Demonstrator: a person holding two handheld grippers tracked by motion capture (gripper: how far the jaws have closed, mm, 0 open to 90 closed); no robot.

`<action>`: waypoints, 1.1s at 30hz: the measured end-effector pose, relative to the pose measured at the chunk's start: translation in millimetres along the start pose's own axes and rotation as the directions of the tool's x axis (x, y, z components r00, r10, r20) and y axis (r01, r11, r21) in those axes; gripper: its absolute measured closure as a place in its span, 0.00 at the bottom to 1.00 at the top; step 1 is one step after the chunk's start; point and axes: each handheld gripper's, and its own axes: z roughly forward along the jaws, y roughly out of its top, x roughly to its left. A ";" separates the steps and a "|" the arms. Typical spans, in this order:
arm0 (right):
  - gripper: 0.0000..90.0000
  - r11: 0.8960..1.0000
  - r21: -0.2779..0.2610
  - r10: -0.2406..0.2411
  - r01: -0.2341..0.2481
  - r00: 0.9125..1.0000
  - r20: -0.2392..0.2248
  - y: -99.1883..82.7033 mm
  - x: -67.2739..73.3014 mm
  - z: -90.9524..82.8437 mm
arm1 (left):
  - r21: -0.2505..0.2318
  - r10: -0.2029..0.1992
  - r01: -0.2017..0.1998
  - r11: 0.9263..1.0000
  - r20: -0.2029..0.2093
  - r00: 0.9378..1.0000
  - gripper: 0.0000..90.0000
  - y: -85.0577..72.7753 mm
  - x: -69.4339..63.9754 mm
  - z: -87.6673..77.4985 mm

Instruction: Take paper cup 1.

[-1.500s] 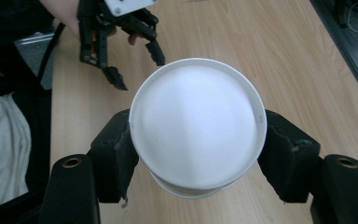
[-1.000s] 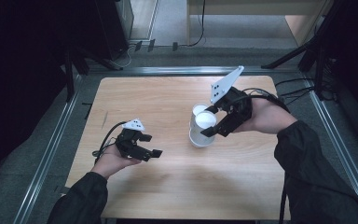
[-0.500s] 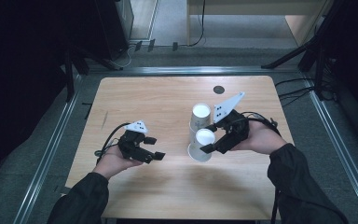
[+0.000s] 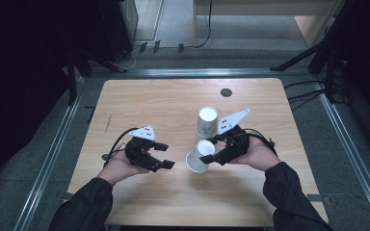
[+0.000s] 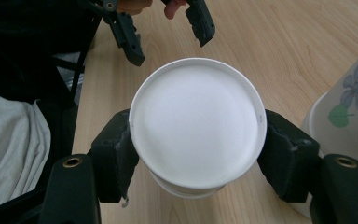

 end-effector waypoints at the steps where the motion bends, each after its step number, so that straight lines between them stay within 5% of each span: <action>1: 0.38 1.000 0.000 0.000 0.000 1.000 0.000 0.0 0.0 0.0 | -0.003 0.002 -0.002 1.000 0.003 1.000 0.25 0.5 -0.4 -0.1; 19: 0.38 0.997 -0.054 0.050 -0.049 0.999 0.018 -8.7 0.5 16.5 | 0.012 0.053 -0.053 0.999 0.048 0.997 0.19 13.9 1.5 13.8; 23: 0.38 0.994 -0.081 0.067 -0.066 0.998 0.009 -10.6 2.0 16.1 | 0.003 0.095 -0.096 0.995 0.074 0.993 0.19 21.7 -0.5 17.8; 33: 0.38 0.987 -0.144 0.074 -0.075 0.997 -0.010 -7.2 1.4 13.8 | 0.011 0.122 -0.124 0.992 0.125 0.985 0.19 25.2 0.8 30.6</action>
